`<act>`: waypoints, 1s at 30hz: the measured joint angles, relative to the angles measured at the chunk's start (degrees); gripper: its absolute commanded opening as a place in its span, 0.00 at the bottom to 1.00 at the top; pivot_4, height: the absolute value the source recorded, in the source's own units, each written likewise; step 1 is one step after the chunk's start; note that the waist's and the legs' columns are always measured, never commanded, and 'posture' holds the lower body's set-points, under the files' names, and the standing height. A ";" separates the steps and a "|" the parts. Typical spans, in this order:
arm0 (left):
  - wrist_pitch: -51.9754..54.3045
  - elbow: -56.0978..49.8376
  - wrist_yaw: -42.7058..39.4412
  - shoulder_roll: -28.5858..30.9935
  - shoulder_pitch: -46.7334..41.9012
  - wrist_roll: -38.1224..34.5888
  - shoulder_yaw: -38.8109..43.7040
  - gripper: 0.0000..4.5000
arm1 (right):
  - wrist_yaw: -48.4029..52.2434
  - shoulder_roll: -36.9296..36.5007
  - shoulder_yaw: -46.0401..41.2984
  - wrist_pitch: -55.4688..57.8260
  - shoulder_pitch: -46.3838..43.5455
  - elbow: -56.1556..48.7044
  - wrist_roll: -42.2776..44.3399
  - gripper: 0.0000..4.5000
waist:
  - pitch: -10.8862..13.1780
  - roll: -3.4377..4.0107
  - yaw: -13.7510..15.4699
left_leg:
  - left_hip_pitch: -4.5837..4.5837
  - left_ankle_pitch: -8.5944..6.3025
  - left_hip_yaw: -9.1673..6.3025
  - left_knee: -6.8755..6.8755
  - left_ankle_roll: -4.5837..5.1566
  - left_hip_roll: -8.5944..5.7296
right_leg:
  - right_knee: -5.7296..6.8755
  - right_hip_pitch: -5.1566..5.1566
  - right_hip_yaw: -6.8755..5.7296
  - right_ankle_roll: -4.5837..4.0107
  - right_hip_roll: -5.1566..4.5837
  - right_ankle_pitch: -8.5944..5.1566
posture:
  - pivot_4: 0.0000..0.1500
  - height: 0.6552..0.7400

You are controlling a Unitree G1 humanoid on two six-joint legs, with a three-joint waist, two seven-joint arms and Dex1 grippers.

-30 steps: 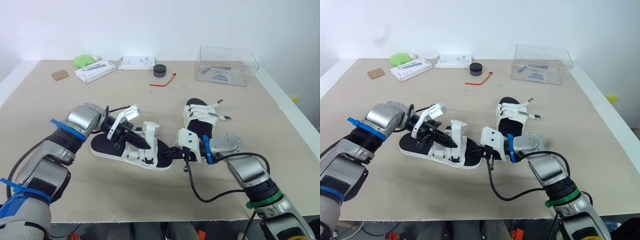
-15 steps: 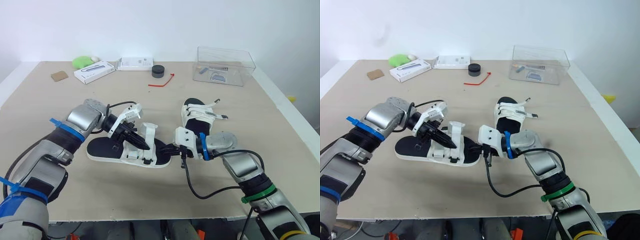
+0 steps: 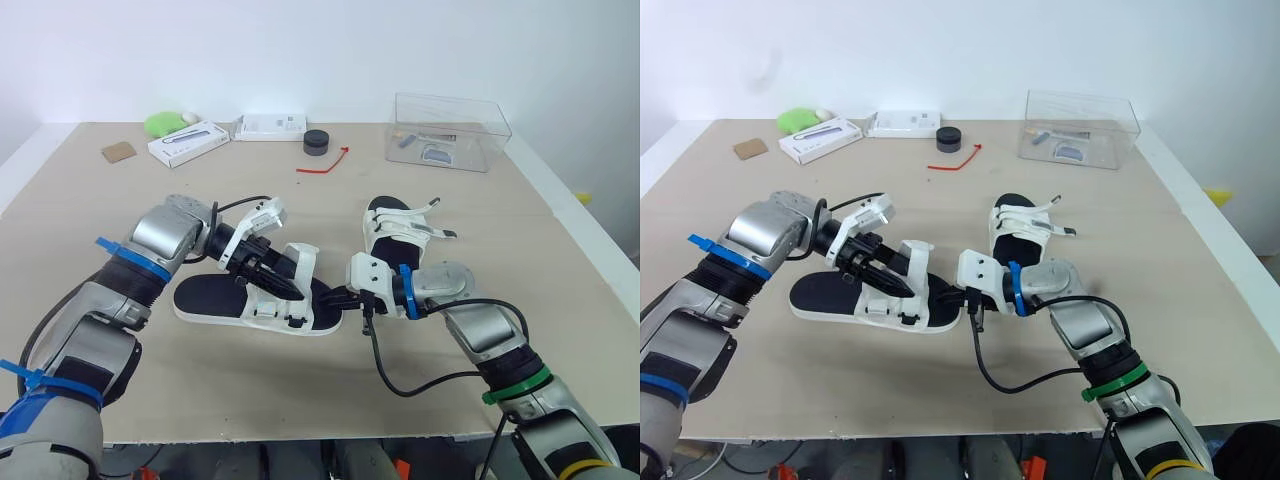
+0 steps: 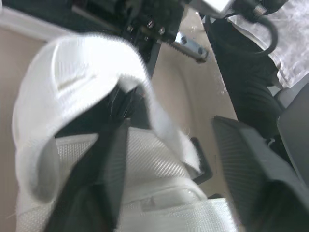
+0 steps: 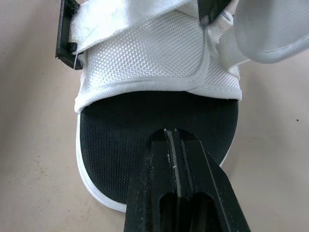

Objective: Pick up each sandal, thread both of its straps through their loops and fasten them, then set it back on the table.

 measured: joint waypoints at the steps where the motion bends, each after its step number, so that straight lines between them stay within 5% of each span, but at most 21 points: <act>1: 0.85 -0.92 -0.10 0.72 0.09 -0.69 0.02 0.59 | 0.06 0.02 0.00 0.36 -0.02 -0.02 0.09 0.00 | 0.00 0.00 -0.01 | 0.00 0.00 0.00 0.00 0.00 0.00 | 0.00 0.00 0.00 0.00 0.00 0.00 | 1.00 1.00; 13: 11.21 -1.11 3.39 -1.45 0.05 -4.35 6.68 0.59 | 0.85 -0.23 -0.42 1.57 0.24 -0.41 0.81 0.00 | 0.00 0.00 0.19 | -0.02 0.00 0.00 0.00 0.00 -0.01 | -0.02 0.00 -0.01 0.02 -0.03 -0.02 | 1.00 1.00; 16: 10.80 0.00 3.97 -2.24 0.05 -3.32 6.65 0.43 | 0.81 -0.10 -0.40 1.54 0.23 -0.39 0.76 0.00 | 0.00 0.00 0.16 | -0.01 0.00 -0.01 0.00 0.00 -0.01 | -0.01 0.00 -0.01 0.01 -0.01 -0.01 | 1.00 1.00; 20: 9.43 0.51 3.95 -2.69 0.05 -1.96 6.63 0.06 | 0.79 -0.10 -0.41 1.54 0.22 -0.40 0.69 0.00 | 0.00 0.00 0.17 | -0.01 0.00 -0.02 0.00 0.00 0.00 | -0.02 0.00 0.00 0.00 -0.02 -0.01 | 1.00 1.00; 30: 7.47 -3.75 3.24 -1.57 2.87 -1.13 6.68 0.02 | 0.65 -0.10 -0.41 1.59 0.25 -0.49 0.69 0.00 | 0.00 0.00 0.16 | -0.01 -0.01 -0.01 0.00 0.00 0.01 | -0.02 0.00 0.06 0.00 -0.02 -0.02 | 1.00 1.00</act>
